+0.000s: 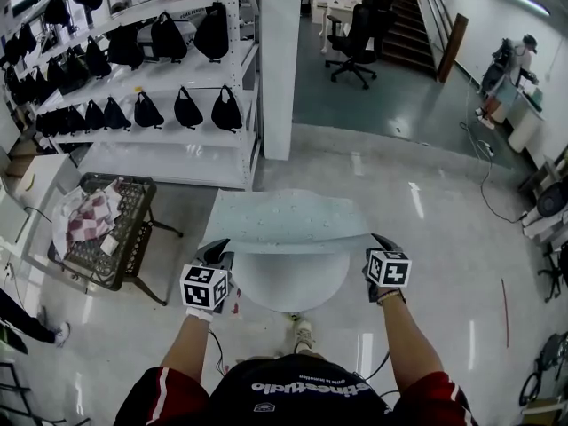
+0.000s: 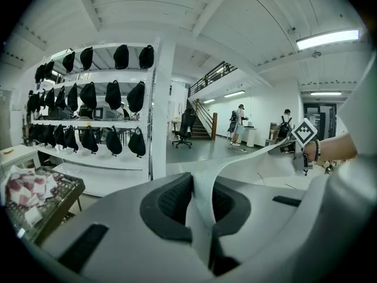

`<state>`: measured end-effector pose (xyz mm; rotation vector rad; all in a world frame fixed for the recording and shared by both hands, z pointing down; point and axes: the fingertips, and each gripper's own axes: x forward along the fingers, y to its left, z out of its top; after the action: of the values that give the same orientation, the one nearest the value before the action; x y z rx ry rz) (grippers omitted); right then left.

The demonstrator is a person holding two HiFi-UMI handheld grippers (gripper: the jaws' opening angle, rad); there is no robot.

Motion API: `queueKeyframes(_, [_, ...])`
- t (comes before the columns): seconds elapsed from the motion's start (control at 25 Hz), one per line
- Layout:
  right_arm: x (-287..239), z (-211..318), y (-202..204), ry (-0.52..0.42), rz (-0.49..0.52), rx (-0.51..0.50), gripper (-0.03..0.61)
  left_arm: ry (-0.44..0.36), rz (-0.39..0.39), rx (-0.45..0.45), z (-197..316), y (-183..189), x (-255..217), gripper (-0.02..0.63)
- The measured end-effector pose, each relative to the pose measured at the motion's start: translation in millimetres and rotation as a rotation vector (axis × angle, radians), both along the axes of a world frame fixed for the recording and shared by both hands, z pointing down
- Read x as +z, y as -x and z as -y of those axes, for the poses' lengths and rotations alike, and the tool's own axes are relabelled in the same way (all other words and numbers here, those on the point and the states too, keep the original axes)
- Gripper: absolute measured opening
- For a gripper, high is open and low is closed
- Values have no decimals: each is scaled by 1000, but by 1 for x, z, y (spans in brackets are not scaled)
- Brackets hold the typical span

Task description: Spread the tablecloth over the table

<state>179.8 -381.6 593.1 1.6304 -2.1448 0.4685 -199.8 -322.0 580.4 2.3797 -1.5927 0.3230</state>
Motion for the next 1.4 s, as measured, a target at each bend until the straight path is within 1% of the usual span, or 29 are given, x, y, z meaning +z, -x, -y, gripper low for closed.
queueKeyframes(0.2, [17, -15, -4, 27, -29, -3, 29, 41, 1, 3, -10, -2, 21, 28])
queueKeyframes(0.32, [28, -25, -7, 43, -54, -15, 29, 53, 16, 13, -17, -5, 37, 28])
queueKeyframes(0.44, [43, -38, -10, 69, -55, -17, 32, 67, 23, 14, -24, -7, 48, 28])
queueKeyframes(0.76, [63, -59, -16, 111, -68, -15, 43, 115, 18, 14, -36, -13, 63, 28])
queueKeyframes(0.92, [75, -71, -22, 144, -78, -4, 48, 139, 0, 31, -44, -17, 68, 31])
queueKeyframes(1.08, [88, -88, -27, 178, -98, -5, 49, 173, -1, 52, -56, -22, 79, 35])
queueKeyframes(1.2, [93, -101, -29, 208, -85, -9, 50, 202, 2, 70, -64, -29, 90, 38])
queueKeyframes(1.4, [97, -126, -38, 235, -102, -7, 65, 213, -8, 81, -71, -32, 95, 38])
